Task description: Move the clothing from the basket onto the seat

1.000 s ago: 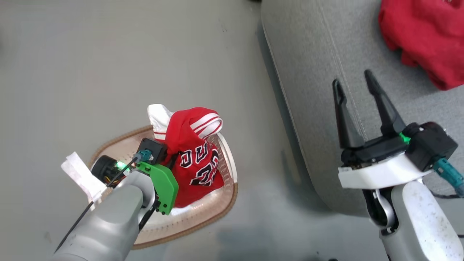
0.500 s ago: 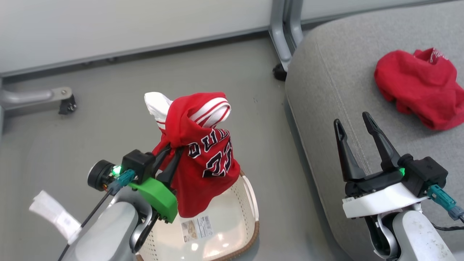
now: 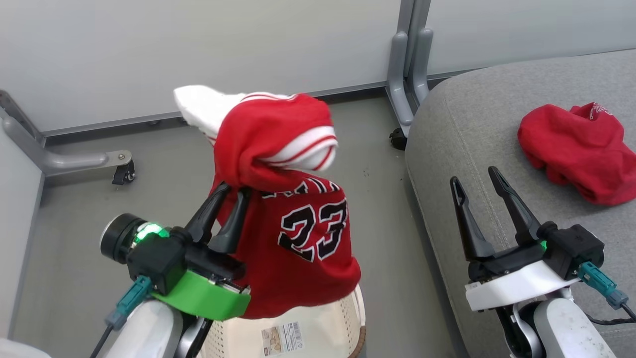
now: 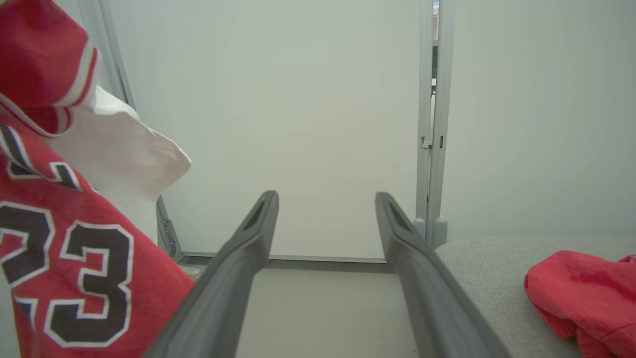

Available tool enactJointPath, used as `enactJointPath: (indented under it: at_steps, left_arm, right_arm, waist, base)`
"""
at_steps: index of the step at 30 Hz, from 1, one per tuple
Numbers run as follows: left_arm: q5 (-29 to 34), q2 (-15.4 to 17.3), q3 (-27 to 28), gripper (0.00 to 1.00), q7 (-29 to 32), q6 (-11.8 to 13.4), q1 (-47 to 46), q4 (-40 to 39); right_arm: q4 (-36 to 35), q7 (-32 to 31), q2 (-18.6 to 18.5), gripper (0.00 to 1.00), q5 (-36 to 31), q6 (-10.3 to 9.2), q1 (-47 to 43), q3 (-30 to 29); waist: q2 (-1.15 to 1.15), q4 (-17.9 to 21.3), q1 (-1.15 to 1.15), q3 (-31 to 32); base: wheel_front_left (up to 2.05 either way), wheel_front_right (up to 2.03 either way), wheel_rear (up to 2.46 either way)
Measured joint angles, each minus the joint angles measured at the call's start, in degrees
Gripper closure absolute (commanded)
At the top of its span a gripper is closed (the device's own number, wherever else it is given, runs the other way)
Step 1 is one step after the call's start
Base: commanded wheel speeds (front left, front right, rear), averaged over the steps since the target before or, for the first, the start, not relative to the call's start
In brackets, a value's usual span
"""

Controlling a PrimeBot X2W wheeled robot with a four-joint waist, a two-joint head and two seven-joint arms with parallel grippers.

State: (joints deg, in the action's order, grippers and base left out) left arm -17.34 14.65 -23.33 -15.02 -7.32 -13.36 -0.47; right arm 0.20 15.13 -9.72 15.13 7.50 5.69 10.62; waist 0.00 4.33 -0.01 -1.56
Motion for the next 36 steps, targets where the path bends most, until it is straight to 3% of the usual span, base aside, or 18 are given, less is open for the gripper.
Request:
enactJointPath:
  at_steps: [11,24,36]
  left_arm:
    - [-2.42,-1.56,-1.12,1.0,-0.02,-0.01,1.47,-10.69]
    - [-4.5,-3.0,-6.87,1.0,-0.01,-0.02,1.4,-13.37]
    - [-5.49,-3.42,-4.39,1.0,-0.01,-0.05,1.55,-11.78]
  right_arm:
    - [0.35,-0.01,-0.03,0.0,0.34,0.0,-0.38,1.13]
    - [1.36,0.0,0.21,0.0,0.53,0.0,-0.33,1.3]
    - [0.15,0.0,-1.04,0.0,1.72,0.0,-0.33,2.74]
  waist:
    - [0.0,1.16,0.0,-0.09]
    - [0.0,2.86,0.0,-0.24]
    - [0.0,3.42,0.0,-0.23]
  base:
    - [0.0,0.0,0.0]
    - [0.0,0.0,0.0]
    - [0.0,0.0,0.0]
